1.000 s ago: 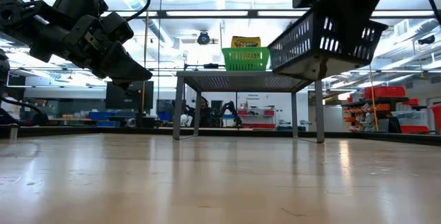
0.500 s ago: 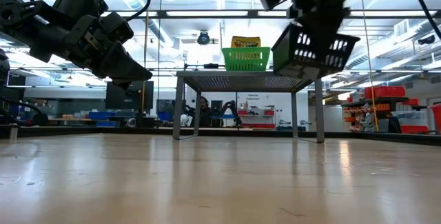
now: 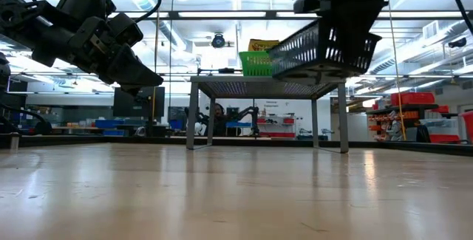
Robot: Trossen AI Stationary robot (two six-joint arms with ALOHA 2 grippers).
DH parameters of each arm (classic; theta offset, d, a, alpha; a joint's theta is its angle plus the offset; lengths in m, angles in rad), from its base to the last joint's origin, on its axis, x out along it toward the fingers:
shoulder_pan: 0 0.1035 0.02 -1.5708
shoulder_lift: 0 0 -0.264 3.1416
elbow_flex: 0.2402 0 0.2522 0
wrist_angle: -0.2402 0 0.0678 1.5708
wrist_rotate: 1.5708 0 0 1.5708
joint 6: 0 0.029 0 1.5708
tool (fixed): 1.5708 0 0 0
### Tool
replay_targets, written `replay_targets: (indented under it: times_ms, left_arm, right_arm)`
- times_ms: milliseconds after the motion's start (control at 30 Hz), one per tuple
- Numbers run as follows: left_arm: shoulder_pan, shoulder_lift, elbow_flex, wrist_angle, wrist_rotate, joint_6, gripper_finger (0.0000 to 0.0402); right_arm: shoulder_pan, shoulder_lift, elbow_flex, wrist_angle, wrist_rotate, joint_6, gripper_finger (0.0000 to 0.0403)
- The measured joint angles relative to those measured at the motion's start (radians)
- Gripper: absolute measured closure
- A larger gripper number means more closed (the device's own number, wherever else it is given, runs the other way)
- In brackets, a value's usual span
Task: Pick & Place Office Desk Supplies
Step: Put the black bin on the shelf
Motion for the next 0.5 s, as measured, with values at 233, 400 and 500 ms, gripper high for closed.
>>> replay_targets:
  times_ms: [233, 400, 500]
  left_arm:
    - [0.000, 0.000, 0.000, 0.000, 0.000, -0.005, 0.0400]
    - [0.000, 0.000, 0.000, -0.001, 0.000, -0.018, 0.0400]
    - [0.000, 0.000, 0.000, 0.000, 0.000, -0.025, 0.0400]
  right_arm:
    - [0.024, 0.000, 0.000, 0.074, 0.058, -0.224, 0.0403]
    - [0.010, 0.000, 0.000, 0.219, 0.084, -0.357, 0.0403]
    - [-0.014, 0.000, 0.000, 0.326, 0.086, -0.431, 0.0403]
